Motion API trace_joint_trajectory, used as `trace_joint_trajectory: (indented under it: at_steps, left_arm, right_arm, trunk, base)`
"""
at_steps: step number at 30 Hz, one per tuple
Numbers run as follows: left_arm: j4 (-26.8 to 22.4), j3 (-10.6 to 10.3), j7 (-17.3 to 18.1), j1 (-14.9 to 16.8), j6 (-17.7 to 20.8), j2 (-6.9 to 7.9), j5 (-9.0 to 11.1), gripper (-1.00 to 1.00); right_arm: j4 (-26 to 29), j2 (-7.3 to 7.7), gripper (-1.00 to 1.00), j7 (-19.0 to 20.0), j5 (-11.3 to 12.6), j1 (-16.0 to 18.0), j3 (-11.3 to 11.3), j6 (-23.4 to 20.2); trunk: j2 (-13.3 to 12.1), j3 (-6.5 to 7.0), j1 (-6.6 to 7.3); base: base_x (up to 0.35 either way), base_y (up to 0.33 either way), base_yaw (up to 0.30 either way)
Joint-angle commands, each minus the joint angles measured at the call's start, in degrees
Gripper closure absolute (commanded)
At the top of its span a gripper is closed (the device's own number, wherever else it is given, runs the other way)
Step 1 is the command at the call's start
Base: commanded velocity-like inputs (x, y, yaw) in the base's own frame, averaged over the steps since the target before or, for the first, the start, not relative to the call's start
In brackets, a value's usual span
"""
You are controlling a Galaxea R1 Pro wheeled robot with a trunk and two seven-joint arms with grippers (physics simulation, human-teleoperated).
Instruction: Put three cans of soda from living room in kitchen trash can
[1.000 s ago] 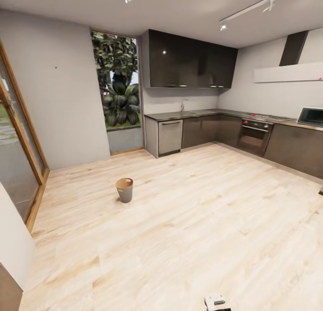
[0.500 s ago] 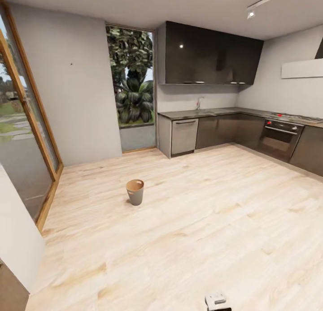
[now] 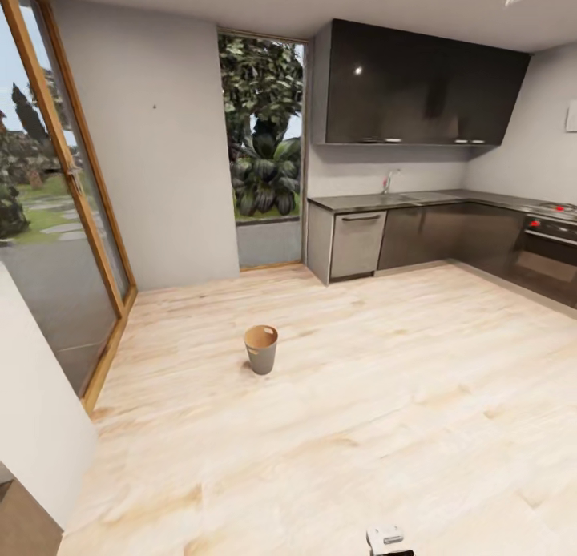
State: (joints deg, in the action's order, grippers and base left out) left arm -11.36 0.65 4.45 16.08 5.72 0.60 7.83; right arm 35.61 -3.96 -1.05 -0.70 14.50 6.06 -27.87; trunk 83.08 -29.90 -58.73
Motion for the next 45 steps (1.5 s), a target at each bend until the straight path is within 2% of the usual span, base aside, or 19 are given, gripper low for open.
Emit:
trace_joint_trajectory:
  at_steps: [1, 17, 45]
  left_arm:
    - [0.0, 0.0, 0.0, 0.0, 0.0, -0.02, 0.0, -1.0]
    - [0.1, 0.0, 0.0, 0.0, -0.7, -0.07, 0.0, -1.0]
    - [0.1, 0.0, 0.0, 0.0, -0.8, -0.09, -0.2, -1.0]
  right_arm:
    - [0.0, 0.0, -1.0, 0.0, 0.0, 0.0, 0.0, 0.0]
    - [0.0, 0.02, -1.0, 0.0, 0.1, 0.0, -0.1, 0.1]
    - [0.0, 0.0, -1.0, 0.0, 0.1, 0.0, -0.1, 0.2]
  trunk:
    - [0.0, -0.08, 0.0]
    - [0.0, -1.25, 0.0]
    - [0.0, -3.32, 0.0]
  base:
    - [0.346, 0.0, 0.193]
    - [0.346, -0.011, 0.193]
    - [0.346, -0.107, 0.193]
